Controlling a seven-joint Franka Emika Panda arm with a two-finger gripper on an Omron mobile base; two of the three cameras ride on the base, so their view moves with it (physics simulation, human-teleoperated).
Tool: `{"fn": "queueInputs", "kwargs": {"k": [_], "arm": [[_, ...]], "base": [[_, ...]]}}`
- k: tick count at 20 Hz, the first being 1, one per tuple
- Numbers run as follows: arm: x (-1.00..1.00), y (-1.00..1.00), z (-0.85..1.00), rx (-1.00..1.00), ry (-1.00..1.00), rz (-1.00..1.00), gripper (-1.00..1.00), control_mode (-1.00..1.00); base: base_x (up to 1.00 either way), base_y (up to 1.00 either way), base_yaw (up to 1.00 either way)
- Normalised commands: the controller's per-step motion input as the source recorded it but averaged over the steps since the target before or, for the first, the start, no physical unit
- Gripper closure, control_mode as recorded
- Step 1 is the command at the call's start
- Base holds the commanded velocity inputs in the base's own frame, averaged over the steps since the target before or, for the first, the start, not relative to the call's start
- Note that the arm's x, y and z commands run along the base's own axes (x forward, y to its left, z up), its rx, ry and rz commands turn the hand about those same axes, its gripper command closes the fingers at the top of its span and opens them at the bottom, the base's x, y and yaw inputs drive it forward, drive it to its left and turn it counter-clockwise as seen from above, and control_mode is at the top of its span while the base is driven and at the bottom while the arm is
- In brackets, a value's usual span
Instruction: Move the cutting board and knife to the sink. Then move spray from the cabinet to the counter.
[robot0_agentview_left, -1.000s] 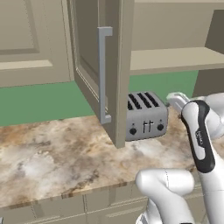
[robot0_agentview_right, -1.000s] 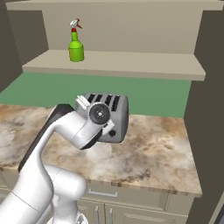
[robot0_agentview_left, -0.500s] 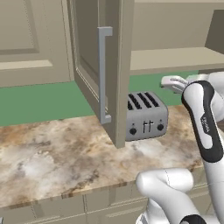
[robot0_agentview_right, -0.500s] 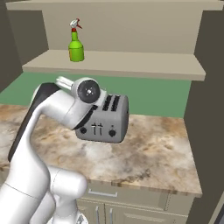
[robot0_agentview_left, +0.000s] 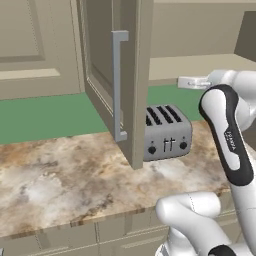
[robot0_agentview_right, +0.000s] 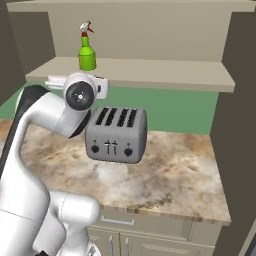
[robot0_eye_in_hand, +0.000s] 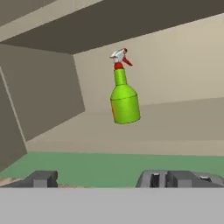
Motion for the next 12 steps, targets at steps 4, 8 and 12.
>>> {"fn": "queueInputs", "kwargs": {"k": [4, 8, 12], "arm": [[0.05, 0.12, 0.23, -0.26, -0.19, -0.01, -1.0, -1.0], [0.31, 0.1, 0.26, -0.22, 0.02, 0.0, -1.0, -1.0], [0.32, 0.17, 0.02, -0.18, 0.1, -0.01, -1.0, -1.0]], "base": [[0.0, 0.0, 0.0], [0.0, 0.0, 0.0], [0.0, 0.0, 0.0]]}}
